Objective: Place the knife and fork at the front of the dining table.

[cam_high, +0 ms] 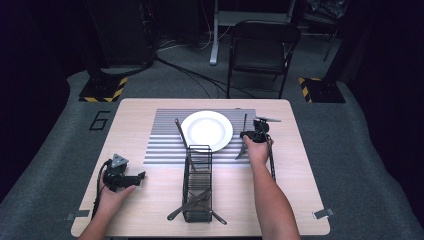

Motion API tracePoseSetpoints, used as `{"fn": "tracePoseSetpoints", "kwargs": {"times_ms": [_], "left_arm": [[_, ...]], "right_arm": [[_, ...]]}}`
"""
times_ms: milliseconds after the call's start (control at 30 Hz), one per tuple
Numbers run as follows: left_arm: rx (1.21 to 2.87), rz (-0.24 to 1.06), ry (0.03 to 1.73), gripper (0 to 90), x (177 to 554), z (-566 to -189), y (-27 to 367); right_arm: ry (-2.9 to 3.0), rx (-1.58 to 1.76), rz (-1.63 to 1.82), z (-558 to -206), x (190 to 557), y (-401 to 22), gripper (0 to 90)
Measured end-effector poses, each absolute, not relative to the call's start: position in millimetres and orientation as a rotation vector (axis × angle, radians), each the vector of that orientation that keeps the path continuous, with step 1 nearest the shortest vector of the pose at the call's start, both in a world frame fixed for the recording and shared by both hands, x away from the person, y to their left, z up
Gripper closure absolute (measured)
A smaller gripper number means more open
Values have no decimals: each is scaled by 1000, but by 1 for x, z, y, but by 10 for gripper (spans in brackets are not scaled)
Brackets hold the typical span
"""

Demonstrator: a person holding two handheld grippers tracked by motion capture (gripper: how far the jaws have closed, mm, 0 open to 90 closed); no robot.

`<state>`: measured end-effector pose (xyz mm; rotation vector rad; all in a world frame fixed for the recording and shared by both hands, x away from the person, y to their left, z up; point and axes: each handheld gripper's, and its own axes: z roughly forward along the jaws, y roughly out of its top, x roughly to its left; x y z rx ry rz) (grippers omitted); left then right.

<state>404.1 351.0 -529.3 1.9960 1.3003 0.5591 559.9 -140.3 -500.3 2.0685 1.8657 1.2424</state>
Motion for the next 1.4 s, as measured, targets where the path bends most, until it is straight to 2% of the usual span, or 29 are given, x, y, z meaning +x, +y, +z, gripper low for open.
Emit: {"fn": "tracePoseSetpoints", "kwargs": {"times_ms": [300,767,1400], "left_arm": [[2001,560,1295,112,404,-529,351],[2002,559,1293,112,404,-529,351],[2001,559,1294,113,404,-529,350]], "right_arm": [[1902,2066,1184,-498,568,-124,873],[1955,2035,1084,-509,573,-126,831],[1943,2008,1092,-510,575,-129,822]]}}
